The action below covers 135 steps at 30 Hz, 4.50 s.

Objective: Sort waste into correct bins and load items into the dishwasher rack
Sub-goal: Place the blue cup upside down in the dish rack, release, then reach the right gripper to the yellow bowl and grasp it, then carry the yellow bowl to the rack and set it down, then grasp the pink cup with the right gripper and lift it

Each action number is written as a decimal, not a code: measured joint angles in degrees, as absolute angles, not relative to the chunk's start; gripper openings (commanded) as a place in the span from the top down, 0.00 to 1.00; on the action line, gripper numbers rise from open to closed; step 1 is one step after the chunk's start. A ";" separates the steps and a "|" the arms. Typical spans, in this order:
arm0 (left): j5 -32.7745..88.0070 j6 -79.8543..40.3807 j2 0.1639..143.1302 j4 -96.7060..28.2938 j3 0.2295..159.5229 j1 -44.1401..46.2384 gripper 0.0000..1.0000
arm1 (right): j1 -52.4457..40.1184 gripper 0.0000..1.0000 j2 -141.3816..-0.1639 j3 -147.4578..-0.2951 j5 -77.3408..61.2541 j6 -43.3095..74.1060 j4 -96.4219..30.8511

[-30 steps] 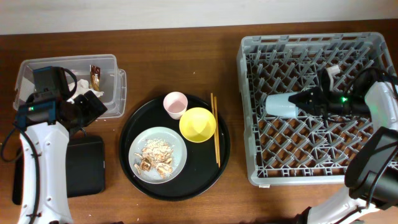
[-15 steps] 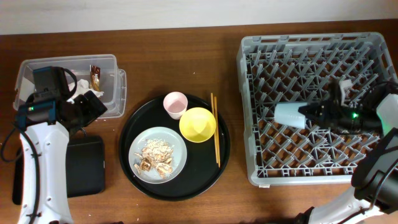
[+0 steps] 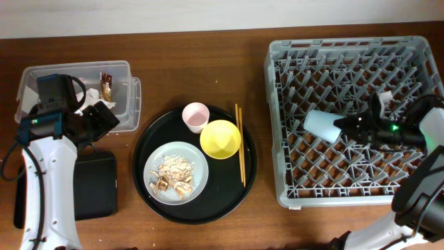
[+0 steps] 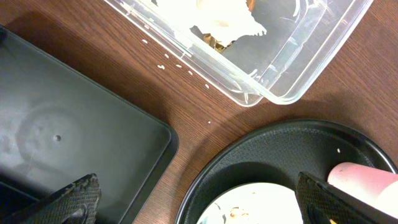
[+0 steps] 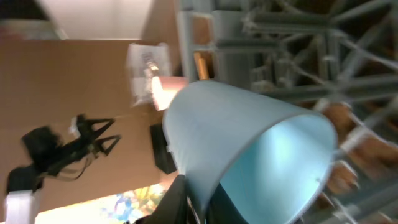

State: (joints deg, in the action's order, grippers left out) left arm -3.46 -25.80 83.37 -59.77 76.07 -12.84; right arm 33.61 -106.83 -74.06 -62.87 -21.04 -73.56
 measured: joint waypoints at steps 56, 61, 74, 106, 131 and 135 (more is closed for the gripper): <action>-3.46 -25.80 83.37 -59.75 76.07 -12.84 0.01 | -49.30 0.96 -111.98 -77.30 5.56 15.27 -36.51; -3.44 -25.82 83.37 -59.77 76.07 -12.84 0.01 | -49.28 0.96 -110.13 -84.58 5.02 15.49 -48.42; -3.46 -25.80 83.37 -59.77 76.07 -12.84 0.01 | -9.32 0.96 -86.43 -95.00 -1.91 8.08 -73.19; -3.46 -25.80 83.37 -59.77 76.07 -12.84 0.01 | 34.20 0.93 -113.97 -84.40 -78.15 0.14 -45.76; -3.46 -25.80 83.37 -59.77 76.07 -12.84 0.01 | 13.26 0.96 -108.49 -94.39 -3.81 13.63 -59.31; -3.46 -25.80 83.37 -59.77 76.07 -12.84 0.01 | 13.39 0.96 -112.25 -94.32 1.80 15.44 -63.00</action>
